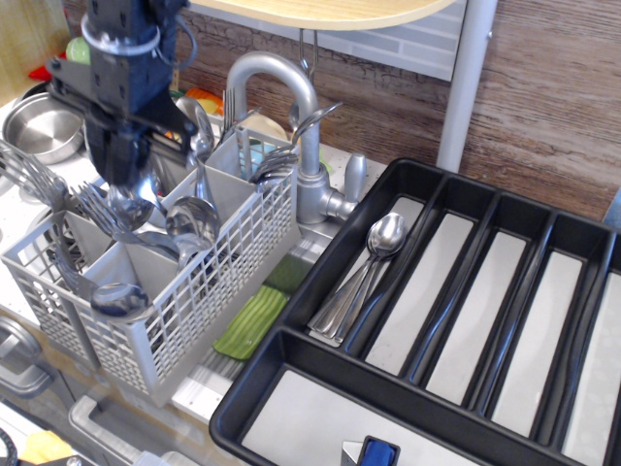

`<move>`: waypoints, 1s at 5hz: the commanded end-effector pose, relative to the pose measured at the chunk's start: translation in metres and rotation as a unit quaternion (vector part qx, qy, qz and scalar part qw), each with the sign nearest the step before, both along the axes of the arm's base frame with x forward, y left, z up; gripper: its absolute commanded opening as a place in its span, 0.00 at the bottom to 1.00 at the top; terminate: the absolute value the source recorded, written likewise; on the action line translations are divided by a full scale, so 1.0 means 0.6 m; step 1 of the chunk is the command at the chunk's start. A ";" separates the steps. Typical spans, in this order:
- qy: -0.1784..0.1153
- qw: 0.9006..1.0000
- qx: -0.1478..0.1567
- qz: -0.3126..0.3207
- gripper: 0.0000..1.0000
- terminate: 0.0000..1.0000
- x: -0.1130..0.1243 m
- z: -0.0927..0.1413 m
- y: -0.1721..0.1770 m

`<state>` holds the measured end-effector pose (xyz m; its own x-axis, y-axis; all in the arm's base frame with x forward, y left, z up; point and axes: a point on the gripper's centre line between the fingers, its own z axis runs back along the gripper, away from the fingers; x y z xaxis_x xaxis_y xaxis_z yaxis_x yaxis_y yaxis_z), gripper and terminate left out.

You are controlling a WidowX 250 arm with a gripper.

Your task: Put small spoon from basket to tray

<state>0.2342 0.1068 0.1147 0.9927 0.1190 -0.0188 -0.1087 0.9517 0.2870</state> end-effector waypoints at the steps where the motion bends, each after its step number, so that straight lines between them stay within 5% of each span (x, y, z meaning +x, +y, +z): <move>1: 0.062 0.996 0.069 -0.007 0.00 0.00 0.028 0.111 -0.046; 2: 0.111 0.992 0.063 -0.011 0.00 0.00 0.058 0.147 -0.081; 3: 0.123 0.992 0.016 -0.007 0.00 0.00 0.077 0.134 -0.102; 4: 0.128 0.991 -0.043 0.020 0.00 0.00 0.087 0.100 -0.131; 5: 0.121 0.991 -0.062 0.012 0.00 0.00 0.091 0.057 -0.140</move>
